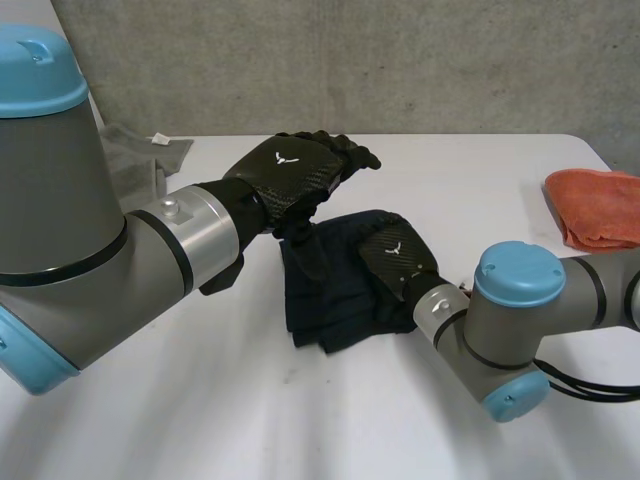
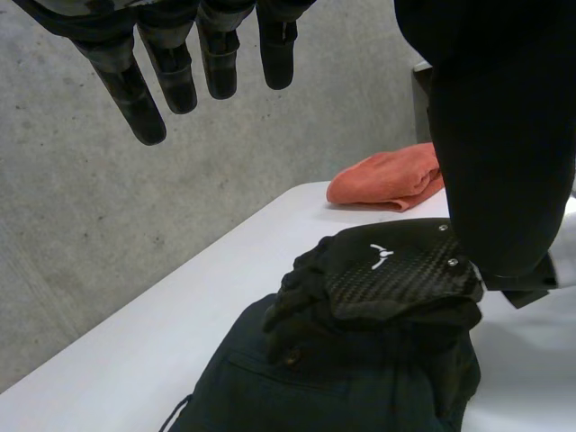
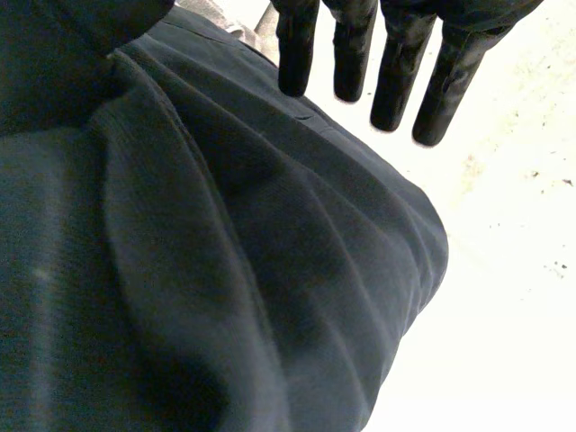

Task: Fold the laundry.

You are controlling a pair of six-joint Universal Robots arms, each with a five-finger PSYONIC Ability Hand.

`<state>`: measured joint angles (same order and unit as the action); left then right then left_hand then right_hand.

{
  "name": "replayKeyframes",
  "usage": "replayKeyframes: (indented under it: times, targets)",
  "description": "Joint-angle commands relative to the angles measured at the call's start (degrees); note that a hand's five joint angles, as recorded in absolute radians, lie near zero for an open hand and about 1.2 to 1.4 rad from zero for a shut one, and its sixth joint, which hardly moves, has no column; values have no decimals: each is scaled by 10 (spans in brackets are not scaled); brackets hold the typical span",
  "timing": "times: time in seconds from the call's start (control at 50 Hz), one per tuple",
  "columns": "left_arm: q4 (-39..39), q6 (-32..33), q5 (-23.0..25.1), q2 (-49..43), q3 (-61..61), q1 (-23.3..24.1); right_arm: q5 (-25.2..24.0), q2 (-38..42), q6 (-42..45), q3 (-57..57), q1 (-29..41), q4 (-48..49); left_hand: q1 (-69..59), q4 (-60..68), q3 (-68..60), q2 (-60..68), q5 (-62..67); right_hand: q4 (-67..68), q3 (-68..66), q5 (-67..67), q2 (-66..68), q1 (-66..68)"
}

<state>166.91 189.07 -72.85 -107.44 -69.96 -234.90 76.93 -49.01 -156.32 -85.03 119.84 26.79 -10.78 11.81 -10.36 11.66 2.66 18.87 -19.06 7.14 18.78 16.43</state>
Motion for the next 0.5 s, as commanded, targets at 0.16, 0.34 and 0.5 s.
replayKeyframes:
  times: [0.16,0.34,0.5]
  targets:
    - [1,0,0,-1,-1,0,-6,51,-2,96,0,-7,7,-18,3,-16,-26,611,-609,629,612,636]
    - [1,0,0,6,-1,0,-19,0,7,90,-39,-45,6,-16,1,-14,-24,611,-609,629,612,636]
    - [1,0,0,9,-1,-4,-116,-49,102,71,-187,-100,7,-18,3,-16,-26,611,-609,629,612,636]
